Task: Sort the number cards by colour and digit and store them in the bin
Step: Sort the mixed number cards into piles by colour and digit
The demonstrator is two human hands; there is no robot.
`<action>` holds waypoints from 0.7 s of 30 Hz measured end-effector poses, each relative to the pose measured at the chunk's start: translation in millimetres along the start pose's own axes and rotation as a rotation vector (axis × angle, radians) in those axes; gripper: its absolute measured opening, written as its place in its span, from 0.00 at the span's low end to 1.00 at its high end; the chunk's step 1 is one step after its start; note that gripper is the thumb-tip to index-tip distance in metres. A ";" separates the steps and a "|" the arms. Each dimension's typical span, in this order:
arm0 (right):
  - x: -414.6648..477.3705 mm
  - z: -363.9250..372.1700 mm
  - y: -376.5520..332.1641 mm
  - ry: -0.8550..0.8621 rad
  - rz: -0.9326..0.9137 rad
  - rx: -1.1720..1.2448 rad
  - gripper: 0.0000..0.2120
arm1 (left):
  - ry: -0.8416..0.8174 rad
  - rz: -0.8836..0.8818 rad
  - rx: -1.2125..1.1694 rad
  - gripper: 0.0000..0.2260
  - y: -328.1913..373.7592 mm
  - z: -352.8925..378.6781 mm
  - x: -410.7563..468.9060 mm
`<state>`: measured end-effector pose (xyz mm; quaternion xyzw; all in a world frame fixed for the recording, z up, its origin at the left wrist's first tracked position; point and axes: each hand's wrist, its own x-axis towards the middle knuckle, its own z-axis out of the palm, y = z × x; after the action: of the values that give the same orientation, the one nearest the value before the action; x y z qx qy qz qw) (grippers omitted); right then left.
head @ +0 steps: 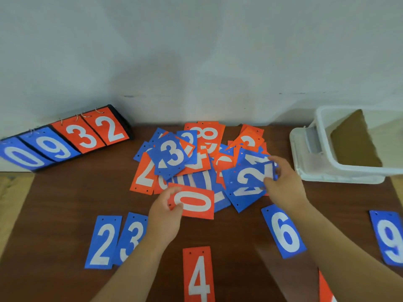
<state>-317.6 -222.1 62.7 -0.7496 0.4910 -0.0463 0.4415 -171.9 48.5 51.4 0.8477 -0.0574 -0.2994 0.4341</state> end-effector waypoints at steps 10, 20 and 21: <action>-127.4 42.3 16.5 0.019 0.105 0.078 0.21 | -0.022 0.060 -0.074 0.27 -37.1 -56.6 -63.6; -197.6 81.6 30.5 0.090 0.131 0.193 0.12 | 0.157 -0.001 -0.056 0.14 -90.6 -116.8 -96.8; -202.0 84.8 28.8 0.076 0.125 0.186 0.12 | 0.183 0.002 -0.055 0.14 -96.4 -123.7 -102.9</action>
<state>-398.7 -16.5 64.5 -0.6709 0.5468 -0.0926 0.4923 -202.4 231.6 79.2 0.8593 -0.0100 -0.2219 0.4607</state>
